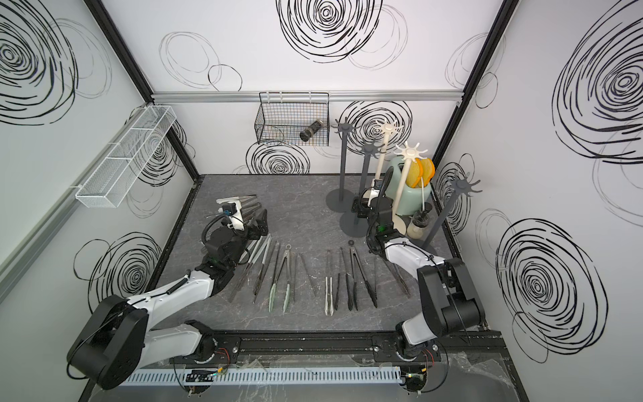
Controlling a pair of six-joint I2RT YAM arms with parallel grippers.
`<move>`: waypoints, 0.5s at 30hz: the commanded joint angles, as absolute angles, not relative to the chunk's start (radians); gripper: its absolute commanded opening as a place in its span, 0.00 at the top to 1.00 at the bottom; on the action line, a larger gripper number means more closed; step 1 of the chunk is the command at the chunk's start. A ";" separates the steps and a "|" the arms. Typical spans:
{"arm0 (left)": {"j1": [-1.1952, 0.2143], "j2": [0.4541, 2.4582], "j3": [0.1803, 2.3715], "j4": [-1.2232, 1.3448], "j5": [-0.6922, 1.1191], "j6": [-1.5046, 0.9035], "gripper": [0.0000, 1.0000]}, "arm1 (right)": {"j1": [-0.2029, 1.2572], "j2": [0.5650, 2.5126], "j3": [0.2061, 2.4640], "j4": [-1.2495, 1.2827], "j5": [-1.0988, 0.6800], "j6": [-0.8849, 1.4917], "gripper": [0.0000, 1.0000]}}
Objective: Hang food tongs on kitchen utensil racks
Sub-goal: Pick up the rack from the center of the board.
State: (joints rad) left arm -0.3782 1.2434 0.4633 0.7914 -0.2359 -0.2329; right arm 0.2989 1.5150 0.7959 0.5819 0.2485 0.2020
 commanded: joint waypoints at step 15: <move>-0.390 1.289 0.460 0.899 -0.229 -0.189 0.00 | 0.246 1.656 0.934 0.660 0.086 0.145 0.54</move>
State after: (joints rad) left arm -0.3828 1.2816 0.4629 0.8398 -0.2340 -0.2012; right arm 0.2550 1.6463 0.9081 0.6399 0.0971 0.1734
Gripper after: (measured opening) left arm 0.998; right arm 0.495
